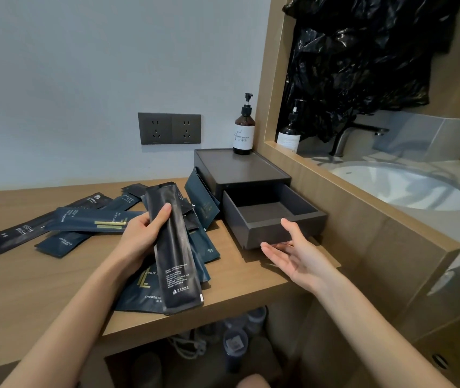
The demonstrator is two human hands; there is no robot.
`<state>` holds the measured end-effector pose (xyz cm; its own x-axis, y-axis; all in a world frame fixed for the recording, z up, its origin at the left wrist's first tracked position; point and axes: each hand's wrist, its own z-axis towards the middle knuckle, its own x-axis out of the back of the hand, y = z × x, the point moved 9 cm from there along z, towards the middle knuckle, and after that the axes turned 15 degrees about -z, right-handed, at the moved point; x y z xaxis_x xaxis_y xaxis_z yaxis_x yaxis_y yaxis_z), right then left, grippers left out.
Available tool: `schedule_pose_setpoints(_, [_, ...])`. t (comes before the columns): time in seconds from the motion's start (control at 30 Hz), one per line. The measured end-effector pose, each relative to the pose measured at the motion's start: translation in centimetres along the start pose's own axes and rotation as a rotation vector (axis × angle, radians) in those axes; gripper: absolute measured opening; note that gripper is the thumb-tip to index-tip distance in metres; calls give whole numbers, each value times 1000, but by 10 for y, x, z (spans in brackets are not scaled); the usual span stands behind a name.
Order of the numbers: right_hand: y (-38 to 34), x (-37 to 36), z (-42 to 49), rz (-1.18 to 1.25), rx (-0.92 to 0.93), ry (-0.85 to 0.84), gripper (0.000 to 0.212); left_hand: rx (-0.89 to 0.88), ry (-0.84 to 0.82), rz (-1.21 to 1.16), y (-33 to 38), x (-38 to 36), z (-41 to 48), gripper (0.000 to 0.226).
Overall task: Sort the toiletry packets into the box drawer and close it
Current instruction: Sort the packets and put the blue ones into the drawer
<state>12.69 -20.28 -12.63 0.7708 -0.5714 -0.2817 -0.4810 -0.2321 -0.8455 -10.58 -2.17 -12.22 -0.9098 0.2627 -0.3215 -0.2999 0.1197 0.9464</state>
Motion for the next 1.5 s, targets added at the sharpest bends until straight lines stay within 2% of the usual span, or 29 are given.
schedule_pose_setpoints(0.23, [12,20,-12,-16,49,48,47,-3,-44,2,0,-6,-2,44])
schedule_pose_setpoints(0.4, [10,25,-20,-101,128,38,43,12,-76,-5,-1,-8,-4,48])
schedule_pose_setpoints(0.5, [12,27,-22,-263,136,11,44,21,-85,-7,-1,-8,-4,57])
schedule_pose_setpoints(0.63, [23,19,-35,-689,173,-159,53,3,-44,-36,1,-2,-3,47])
schedule_pose_setpoints(0.7, [30,1,-46,-811,222,-289,45,-8,-36,-61,3,-2,-4,44])
schedule_pose_setpoints(0.8, [31,-35,-57,-880,345,-386,27,6,-46,-91,5,-2,-6,54])
schedule_pose_setpoints(0.9, [26,-70,-54,-898,475,-343,18,10,-35,-125,5,0,-7,51])
schedule_pose_setpoints(1.0, [20,-98,-42,-1010,627,-202,23,-43,-4,-130,9,1,-7,33])
schedule_pose_setpoints(1.1, [13,-117,-31,-1160,730,-66,32,-95,11,-99,13,2,-9,29])
schedule_pose_setpoints(1.2, [12,-130,-19,-1211,728,-43,37,-141,19,-82,17,3,-9,31])
schedule_pose_setpoints(1.37, [10,-143,-16,-1186,736,-42,38,-246,59,12,27,6,-10,17])
schedule_pose_setpoints(1.5, [12,-157,-15,-1203,741,-64,40,-338,99,96,33,9,-10,27])
